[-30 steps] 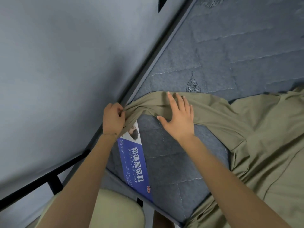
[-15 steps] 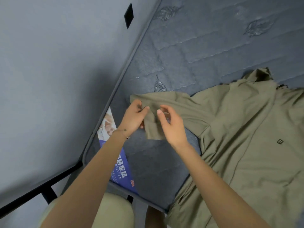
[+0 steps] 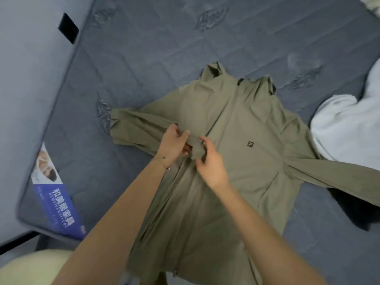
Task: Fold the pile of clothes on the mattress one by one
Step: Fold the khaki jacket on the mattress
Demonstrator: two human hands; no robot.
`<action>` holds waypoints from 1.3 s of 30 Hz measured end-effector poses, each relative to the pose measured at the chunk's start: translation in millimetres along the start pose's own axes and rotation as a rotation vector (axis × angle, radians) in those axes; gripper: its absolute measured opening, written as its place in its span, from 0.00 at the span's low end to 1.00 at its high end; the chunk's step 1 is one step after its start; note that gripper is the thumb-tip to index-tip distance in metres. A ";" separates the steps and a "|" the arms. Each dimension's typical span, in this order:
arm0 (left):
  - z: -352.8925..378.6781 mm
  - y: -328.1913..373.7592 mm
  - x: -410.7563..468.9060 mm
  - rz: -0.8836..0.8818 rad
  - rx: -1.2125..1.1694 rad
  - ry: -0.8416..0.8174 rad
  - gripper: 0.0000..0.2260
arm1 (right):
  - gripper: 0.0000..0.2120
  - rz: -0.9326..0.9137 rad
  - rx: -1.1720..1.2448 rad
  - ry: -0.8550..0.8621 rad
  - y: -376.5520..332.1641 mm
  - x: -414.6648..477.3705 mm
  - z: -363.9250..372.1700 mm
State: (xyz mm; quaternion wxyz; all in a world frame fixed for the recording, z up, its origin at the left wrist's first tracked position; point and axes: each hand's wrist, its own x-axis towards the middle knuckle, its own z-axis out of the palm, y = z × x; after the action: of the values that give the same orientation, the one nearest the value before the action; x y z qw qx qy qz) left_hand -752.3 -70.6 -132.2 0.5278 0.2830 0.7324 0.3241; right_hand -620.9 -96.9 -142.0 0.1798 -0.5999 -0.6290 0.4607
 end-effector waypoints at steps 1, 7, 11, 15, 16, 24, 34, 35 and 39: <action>19.8 5.4 -4.4 -0.002 -0.020 -0.020 0.09 | 0.23 0.021 0.021 0.066 10.6 -0.1 -16.6; 93.8 7.0 -18.4 0.295 0.457 -0.015 0.11 | 0.06 0.238 0.233 0.309 73.3 9.1 -95.9; 122.7 -16.1 -20.1 0.465 0.799 -0.039 0.23 | 0.15 0.319 0.307 0.399 98.5 14.5 -130.1; 147.4 -33.0 -17.8 0.385 0.966 -0.082 0.24 | 0.15 0.399 0.346 0.520 124.2 28.6 -156.8; 152.1 -36.7 -16.2 0.371 1.003 -0.100 0.24 | 0.15 0.420 0.345 0.553 132.7 31.5 -162.6; 173.9 -63.2 -1.2 0.364 1.166 -0.163 0.25 | 0.17 0.531 0.265 0.486 184.7 28.8 -181.2; 178.0 -59.3 -3.5 0.404 1.220 -0.155 0.28 | 0.36 0.407 -0.326 0.396 172.4 5.4 -166.7; 181.3 -52.3 -7.0 0.465 1.210 -0.127 0.28 | 0.36 0.392 -0.349 0.369 167.9 1.3 -166.4; 197.4 -15.8 -17.7 0.593 1.256 -0.123 0.29 | 0.37 0.397 -0.418 0.304 150.5 -15.3 -181.3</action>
State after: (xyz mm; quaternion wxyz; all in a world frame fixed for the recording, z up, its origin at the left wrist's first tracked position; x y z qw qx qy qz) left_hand -559.6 -59.1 -179.9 0.1940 0.7406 0.6416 -0.0468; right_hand -387.8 -66.7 -164.0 0.0512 -0.7968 -0.5466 0.2525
